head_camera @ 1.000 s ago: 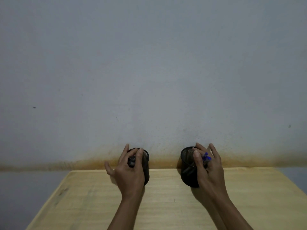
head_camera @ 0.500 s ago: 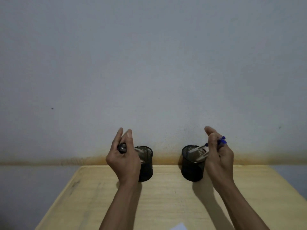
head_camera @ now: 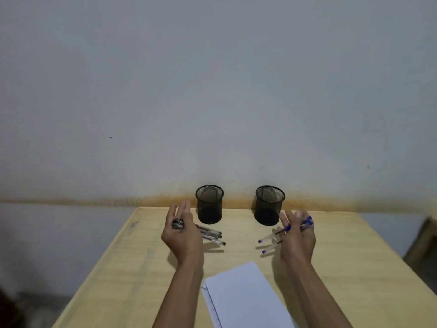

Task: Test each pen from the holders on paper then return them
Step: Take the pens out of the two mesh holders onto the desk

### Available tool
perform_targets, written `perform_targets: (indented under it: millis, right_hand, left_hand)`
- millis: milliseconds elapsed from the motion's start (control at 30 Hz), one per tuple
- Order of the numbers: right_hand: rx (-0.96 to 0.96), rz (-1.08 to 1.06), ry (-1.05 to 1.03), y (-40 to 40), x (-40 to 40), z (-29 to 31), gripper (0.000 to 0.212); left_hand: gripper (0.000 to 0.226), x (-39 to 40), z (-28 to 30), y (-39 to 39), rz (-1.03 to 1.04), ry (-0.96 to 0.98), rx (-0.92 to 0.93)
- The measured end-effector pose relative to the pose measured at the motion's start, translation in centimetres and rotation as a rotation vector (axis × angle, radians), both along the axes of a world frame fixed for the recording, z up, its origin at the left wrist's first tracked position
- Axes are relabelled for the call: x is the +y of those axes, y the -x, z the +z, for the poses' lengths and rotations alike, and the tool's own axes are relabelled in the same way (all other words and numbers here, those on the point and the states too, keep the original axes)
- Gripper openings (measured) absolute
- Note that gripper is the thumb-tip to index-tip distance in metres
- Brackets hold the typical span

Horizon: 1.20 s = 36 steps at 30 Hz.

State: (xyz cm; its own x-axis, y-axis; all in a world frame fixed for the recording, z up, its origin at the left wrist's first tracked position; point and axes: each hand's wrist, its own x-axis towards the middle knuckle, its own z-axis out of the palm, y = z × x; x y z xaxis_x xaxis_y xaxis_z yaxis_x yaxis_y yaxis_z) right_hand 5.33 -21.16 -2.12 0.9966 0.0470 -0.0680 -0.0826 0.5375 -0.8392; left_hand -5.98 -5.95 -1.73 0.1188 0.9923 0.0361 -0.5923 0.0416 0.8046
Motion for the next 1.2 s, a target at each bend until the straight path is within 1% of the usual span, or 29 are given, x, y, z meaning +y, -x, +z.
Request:
perform_targets:
  millis: [67,167,233,267,333,400,500,600,667,800,967,1133,1200]
  right_hand:
    - [0.05,-0.021,-0.009,-0.5,0.1,-1.2,0.03]
    - [0.097,-0.075,0.028,-1.2,-0.2,-2.4,0.018]
    - [0.122,-0.122,0.062,-1.8,-0.9,-3.3,0.015]
    - [0.135,-0.137,0.091,-2.2,-1.3,-3.8,0.017]
    - [0.15,-0.16,0.191,-2.5,-1.9,-4.5,0.027]
    - [0.155,-0.179,0.356,-2.6,-2.4,-5.1,0.043]
    - [0.118,-0.189,0.585,-2.3,-2.9,-5.7,0.072]
    - [0.069,-0.136,0.739,-1.4,-3.2,-5.2,0.101]
    - [0.044,-0.134,0.826,-0.7,-3.4,-4.8,0.113]
    - [-0.052,-0.163,0.972,0.7,-3.8,-4.7,0.122]
    - [-0.224,-0.147,1.111,2.0,-5.1,-4.7,0.119]
    - [-0.352,-0.05,1.089,3.1,-6.2,-3.6,0.112]
    - [-0.386,-0.016,1.041,3.7,-6.6,-3.3,0.109]
  left_hand:
    - [0.043,-0.1,-1.3,-0.5,-0.024,0.059,-0.01]
    - [0.049,1.0,-3.2,-0.9,-0.029,0.132,0.023]
    - [0.046,2.4,-4.6,-0.6,0.006,0.14,0.133]
    - [0.044,3.1,-5.2,-0.2,0.021,0.133,0.2]
    - [0.038,4.2,-6.3,0.6,0.048,0.112,0.297]
    - [0.041,4.8,-7.2,1.1,0.093,0.08,0.423]
    - [0.068,5.2,-7.7,1.3,0.12,-0.043,0.685]
    - [0.08,4.7,-7.1,1.8,0.181,-0.254,0.897]
    - [0.088,4.6,-7.1,2.2,0.183,-0.323,0.986]
    - [0.093,3.7,-7.0,3.6,0.161,-0.392,1.006]
    - [0.096,2.9,-6.8,4.9,0.067,-0.368,0.972]
    - [0.09,1.4,-5.4,6.6,0.061,-0.396,0.941]
    - [0.088,0.7,-4.8,7.4,0.067,-0.408,0.926]
